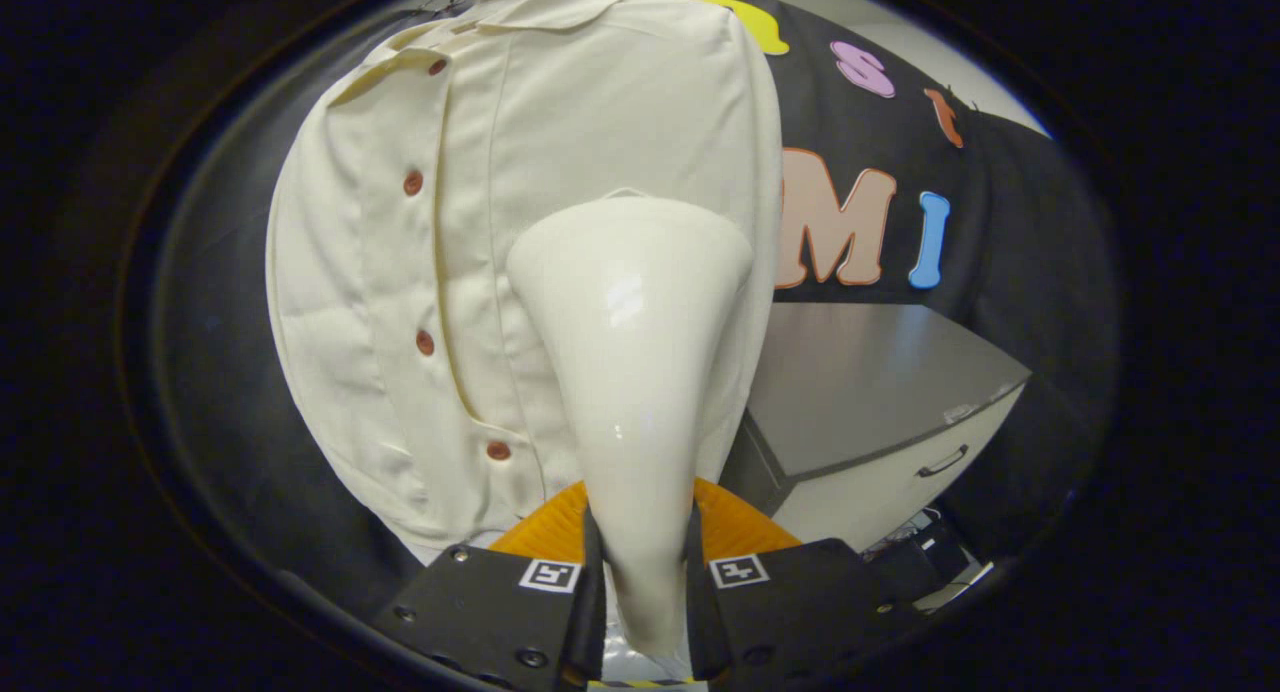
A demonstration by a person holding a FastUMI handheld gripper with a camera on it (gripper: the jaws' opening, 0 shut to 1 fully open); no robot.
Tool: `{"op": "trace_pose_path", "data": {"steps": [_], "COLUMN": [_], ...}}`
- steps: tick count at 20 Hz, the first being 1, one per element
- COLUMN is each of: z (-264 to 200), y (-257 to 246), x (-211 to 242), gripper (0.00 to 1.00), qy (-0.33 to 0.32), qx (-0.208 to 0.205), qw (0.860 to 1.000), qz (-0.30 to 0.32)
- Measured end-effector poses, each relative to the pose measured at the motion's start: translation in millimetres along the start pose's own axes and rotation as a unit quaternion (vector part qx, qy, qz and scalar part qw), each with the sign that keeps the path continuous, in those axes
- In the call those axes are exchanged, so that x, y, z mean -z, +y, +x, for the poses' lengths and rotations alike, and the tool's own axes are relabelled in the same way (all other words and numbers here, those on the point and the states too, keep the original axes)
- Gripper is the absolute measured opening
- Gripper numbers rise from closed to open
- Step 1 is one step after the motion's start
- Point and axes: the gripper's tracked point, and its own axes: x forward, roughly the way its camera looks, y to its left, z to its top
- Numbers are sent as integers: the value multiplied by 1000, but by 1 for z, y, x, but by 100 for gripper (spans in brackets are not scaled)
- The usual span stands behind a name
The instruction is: Iron the clothes twice with a garment steamer, once on the left side and once on the right side.
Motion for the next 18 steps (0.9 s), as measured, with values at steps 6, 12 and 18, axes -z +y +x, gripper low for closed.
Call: {"op": "trace_pose_path", "data": {"steps": [6,12,18], "z": [15,29,37], "y": [2,8,5], "x": [67,128,189], "gripper": [33,33,33], "qy": [42,74,113], "qx": [8,8,17], "qw": [999,997,993], "qz": [-5,-2,11]}}
